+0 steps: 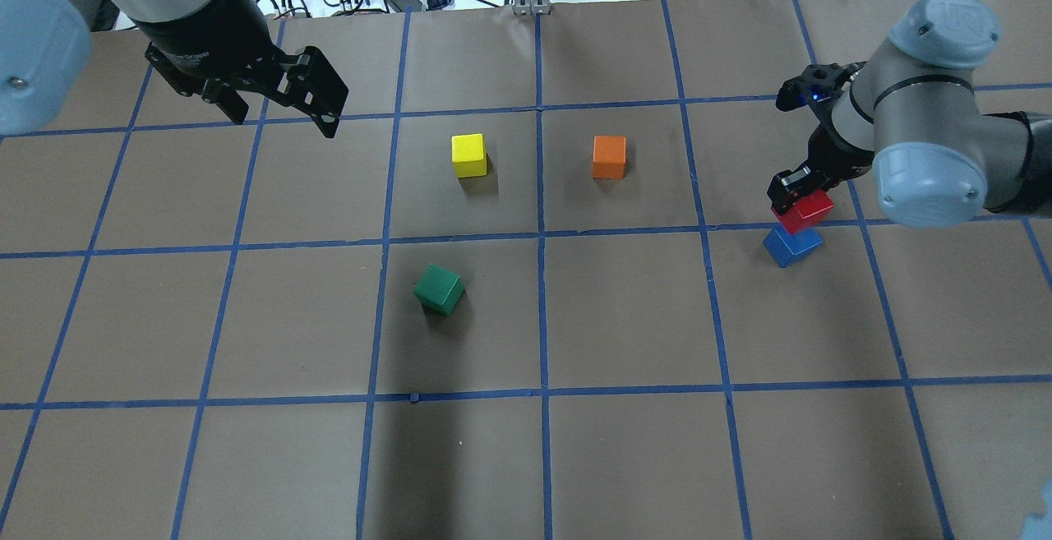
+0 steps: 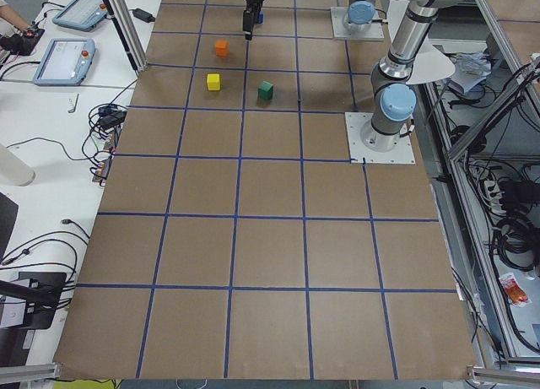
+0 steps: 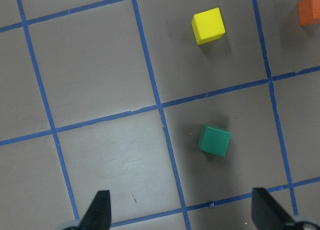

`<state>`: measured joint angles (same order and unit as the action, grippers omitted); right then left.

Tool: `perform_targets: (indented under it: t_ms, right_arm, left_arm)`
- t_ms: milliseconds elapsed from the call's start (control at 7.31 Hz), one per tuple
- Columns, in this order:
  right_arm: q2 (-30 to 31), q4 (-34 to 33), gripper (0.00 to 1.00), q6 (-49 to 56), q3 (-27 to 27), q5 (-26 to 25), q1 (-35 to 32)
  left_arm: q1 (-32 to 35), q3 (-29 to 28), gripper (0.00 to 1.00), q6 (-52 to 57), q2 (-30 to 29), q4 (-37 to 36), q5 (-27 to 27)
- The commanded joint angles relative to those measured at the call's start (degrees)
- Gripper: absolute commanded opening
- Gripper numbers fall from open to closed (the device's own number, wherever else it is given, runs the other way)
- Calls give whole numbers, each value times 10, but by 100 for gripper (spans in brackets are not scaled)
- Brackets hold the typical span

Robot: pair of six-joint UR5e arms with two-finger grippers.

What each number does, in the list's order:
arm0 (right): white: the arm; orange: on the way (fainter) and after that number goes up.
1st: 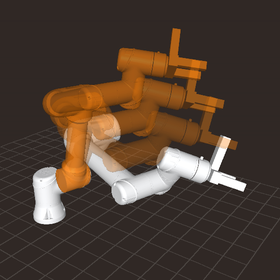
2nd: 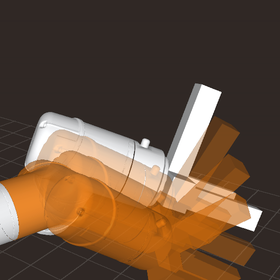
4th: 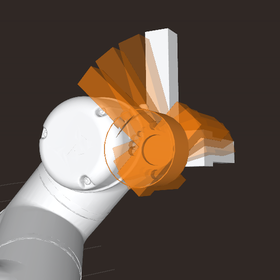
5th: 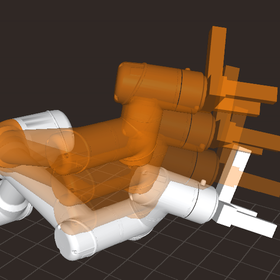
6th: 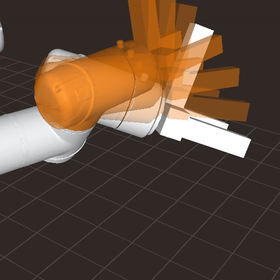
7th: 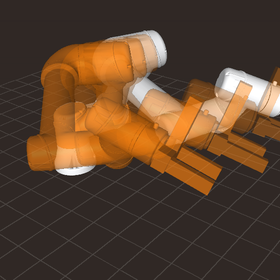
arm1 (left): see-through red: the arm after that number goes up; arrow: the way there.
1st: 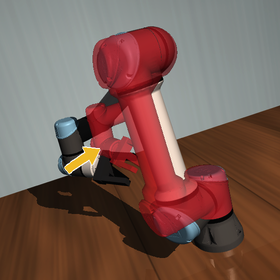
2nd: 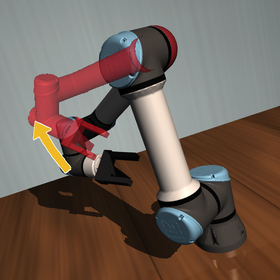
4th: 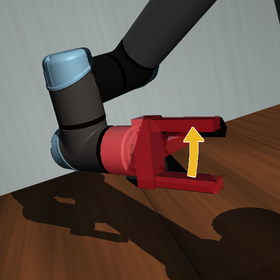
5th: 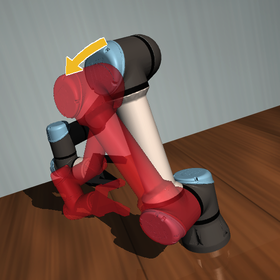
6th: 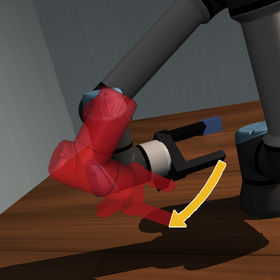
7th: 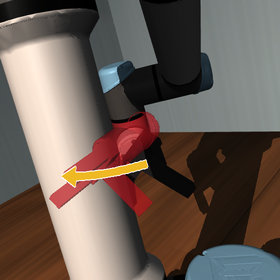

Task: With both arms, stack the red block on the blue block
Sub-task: 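Lower the held red cube onto the blue cube with the right gripper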

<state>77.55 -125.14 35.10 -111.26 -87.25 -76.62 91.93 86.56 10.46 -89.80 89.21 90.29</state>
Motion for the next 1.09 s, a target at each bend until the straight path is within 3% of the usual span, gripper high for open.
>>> perform_targets:
  t_ms: [0,684,821,957]
  right_arm:
    - [-1,-2,0,-3,-9,-1,9]
    - [-1,-2,0,-6,-21,3,17]
    - [-1,-2,5,-6,-21,2,17]
    - [-1,-2,17,-3,-21,3,17]
  left_arm:
    - [0,0,100,0,0,0,0]
    - [0,0,100,0,0,0,0]
    - [0,0,100,0,0,0,0]
    - [0,-1,100,0,0,0,0]
